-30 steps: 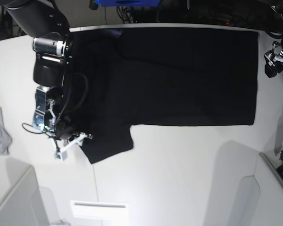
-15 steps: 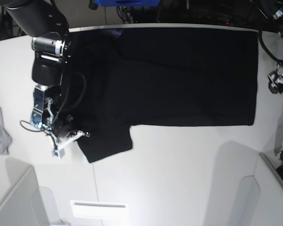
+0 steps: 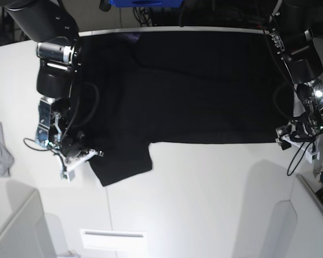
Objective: Fold the T-shirt properly
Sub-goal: 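Reach both grippers to the shirt's collar-side edge, then grasp the collar edge with both grippers and fold it over onto the hem, then lower the folded edge and open both grippers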
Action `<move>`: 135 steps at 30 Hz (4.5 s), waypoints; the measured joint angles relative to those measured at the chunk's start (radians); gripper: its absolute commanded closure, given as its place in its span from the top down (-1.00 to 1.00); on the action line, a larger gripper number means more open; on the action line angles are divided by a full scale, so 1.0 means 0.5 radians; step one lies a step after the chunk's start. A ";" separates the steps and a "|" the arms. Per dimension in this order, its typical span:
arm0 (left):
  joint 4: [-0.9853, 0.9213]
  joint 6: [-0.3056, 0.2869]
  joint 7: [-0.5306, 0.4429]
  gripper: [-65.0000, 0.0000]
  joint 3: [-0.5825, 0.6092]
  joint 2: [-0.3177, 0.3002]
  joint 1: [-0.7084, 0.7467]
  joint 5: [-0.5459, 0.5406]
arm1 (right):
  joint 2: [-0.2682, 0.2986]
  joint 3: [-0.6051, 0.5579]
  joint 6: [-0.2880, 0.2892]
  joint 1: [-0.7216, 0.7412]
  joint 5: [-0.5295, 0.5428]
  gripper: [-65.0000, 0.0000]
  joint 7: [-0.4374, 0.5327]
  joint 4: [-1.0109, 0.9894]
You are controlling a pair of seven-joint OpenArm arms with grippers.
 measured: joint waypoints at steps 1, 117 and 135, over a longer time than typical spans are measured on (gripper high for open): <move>-0.034 0.002 -0.050 0.63 -0.001 -0.005 -0.012 0.010 | -0.001 0.000 0.000 0.001 -0.001 -1.00 0.001 -0.001; 1.457 -0.195 0.571 -1.00 -0.491 -0.307 1.353 -1.437 | -0.053 0.576 0.005 -1.904 0.932 -1.00 -0.333 2.298; 1.461 -0.195 0.571 -1.00 -0.487 -0.317 1.619 -1.367 | 0.014 0.580 -0.004 -2.103 1.072 -1.00 -0.257 2.296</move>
